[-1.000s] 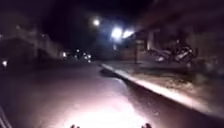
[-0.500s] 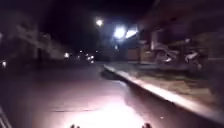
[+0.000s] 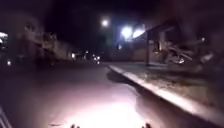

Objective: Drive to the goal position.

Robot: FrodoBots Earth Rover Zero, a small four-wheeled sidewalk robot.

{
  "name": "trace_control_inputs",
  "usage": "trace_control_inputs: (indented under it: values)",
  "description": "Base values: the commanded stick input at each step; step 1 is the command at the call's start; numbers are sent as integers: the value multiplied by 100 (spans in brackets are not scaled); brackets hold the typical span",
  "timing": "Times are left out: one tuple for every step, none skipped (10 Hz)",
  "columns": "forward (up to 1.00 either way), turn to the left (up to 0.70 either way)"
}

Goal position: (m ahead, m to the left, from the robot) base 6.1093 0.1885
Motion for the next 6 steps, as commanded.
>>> trace_control_inputs:
  values:
    - [70,0]
    - [70,0]
    - [70,0]
    - [70,0]
    - [70,0]
    - [70,0]
